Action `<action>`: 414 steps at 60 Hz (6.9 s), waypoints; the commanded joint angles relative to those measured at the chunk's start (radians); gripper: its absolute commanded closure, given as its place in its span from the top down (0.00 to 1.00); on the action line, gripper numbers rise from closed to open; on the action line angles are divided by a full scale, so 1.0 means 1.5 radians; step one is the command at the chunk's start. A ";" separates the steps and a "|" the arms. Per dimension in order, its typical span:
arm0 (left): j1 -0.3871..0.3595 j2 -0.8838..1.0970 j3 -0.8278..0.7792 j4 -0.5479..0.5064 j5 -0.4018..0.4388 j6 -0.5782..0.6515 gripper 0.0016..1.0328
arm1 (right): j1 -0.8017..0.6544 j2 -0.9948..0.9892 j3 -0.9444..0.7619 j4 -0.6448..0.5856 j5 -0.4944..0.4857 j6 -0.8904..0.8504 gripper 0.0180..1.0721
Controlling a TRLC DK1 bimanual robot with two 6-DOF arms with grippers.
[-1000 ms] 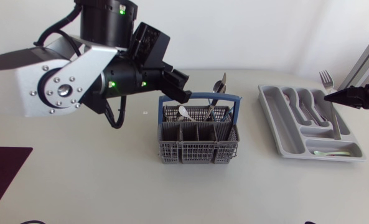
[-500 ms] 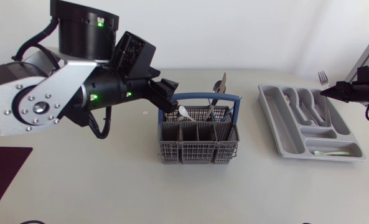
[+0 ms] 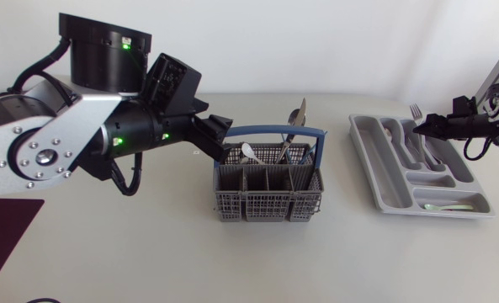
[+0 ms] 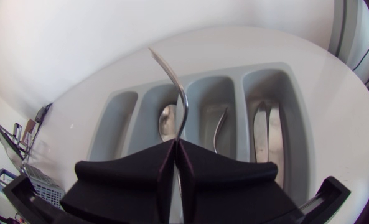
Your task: Sort the cutlery from the basket into the organizer compartments.
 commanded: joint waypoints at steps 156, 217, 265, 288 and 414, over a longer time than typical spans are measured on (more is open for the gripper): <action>0.043 0.133 -0.191 0.163 0.035 0.143 0.03 | 0.375 -0.386 -0.599 0.194 -0.069 0.005 0.08; 0.034 0.123 -0.233 0.189 0.036 0.170 0.03 | 0.377 -0.229 -0.437 0.186 -0.145 0.099 0.08; 0.093 0.232 -0.149 0.271 0.037 0.162 0.03 | 0.358 -0.406 -0.638 0.005 -0.198 -0.153 0.08; 0.119 0.343 -0.023 0.275 0.041 0.161 0.03 | 0.384 -0.452 -0.695 -0.053 -0.198 -0.238 0.08; -0.032 0.129 -0.217 0.059 0.243 0.196 0.03 | 0.389 -0.226 -0.442 0.279 -0.080 0.104 0.08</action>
